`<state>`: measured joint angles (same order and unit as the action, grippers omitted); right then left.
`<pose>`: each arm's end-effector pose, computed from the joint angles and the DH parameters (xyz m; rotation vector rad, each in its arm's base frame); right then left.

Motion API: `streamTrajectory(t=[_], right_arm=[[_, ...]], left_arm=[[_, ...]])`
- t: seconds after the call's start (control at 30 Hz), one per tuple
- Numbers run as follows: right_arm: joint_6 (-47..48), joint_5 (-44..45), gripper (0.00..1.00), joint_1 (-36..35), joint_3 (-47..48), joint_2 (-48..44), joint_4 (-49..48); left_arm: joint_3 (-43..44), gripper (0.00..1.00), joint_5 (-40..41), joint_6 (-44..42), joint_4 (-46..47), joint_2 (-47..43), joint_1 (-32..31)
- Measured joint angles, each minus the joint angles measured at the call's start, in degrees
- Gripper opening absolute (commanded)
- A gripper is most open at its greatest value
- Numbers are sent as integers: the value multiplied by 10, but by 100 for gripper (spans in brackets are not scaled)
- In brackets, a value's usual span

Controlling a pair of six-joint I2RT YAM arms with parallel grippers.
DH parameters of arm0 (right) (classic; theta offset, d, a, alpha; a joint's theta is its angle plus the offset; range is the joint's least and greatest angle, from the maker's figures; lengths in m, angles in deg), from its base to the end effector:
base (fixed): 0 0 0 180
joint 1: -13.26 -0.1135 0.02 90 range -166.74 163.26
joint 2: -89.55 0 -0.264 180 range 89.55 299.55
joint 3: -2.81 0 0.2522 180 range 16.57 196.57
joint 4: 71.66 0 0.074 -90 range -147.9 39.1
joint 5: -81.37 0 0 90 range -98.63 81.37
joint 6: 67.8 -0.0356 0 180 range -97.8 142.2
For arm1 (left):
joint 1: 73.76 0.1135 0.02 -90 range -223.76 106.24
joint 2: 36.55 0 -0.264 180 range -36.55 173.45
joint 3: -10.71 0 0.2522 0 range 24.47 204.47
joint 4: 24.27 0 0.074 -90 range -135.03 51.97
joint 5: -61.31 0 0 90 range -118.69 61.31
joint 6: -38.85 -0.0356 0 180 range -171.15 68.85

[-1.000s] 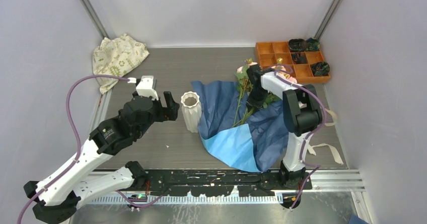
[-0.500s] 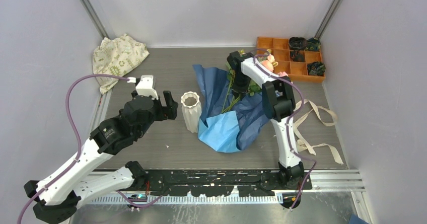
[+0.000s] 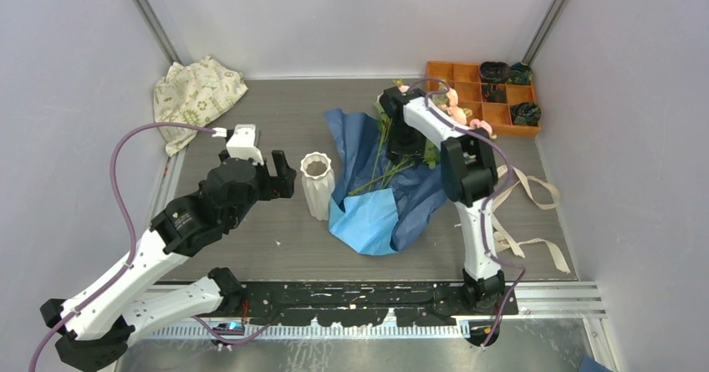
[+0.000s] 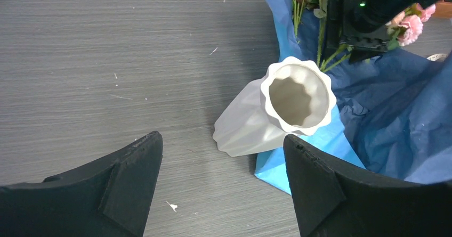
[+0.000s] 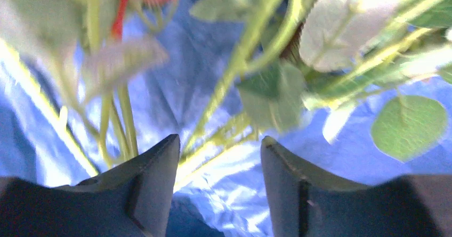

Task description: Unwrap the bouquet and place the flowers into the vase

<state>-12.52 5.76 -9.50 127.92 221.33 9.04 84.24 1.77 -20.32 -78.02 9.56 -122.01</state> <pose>0.4196 0.1665 0.1727 0.3176 2.9493 -0.2956 0.1165 -0.1034 0.3735 -0.0306 1.9806 -0.3619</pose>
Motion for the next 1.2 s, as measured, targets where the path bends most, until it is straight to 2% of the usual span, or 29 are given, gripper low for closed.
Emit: streamTrajectory(t=[0.17,0.3,0.43,0.57,0.7,0.93,1.07,1.17,1.2], right_arm=[[3,-34,69,1,-134,-164,-65],[-2,-107,70,0,-214,-318,-125],[-6,-179,71,-7,-293,-397,-179],[-9,-236,71,-23,-373,-388,-215],[-17,-256,72,-39,-433,-358,-235],[-30,-268,72,-47,-484,-341,-284],[-38,-276,61,-52,-506,-327,-317],[-45,-280,46,-67,-518,-325,-331],[-46,-280,37,-73,-518,-325,-333]], left_arm=[[0,85,2,0,0,0,0],[1,85,10,0,-1,0,0],[8,86,15,-2,-4,-1,0],[29,86,29,-3,-16,-6,0],[53,86,46,-3,-31,-19,0],[64,85,64,-2,-49,-49,0],[64,85,65,-2,-51,-46,0],[64,85,65,0,-54,-44,0],[64,85,65,1,-54,-44,0]])
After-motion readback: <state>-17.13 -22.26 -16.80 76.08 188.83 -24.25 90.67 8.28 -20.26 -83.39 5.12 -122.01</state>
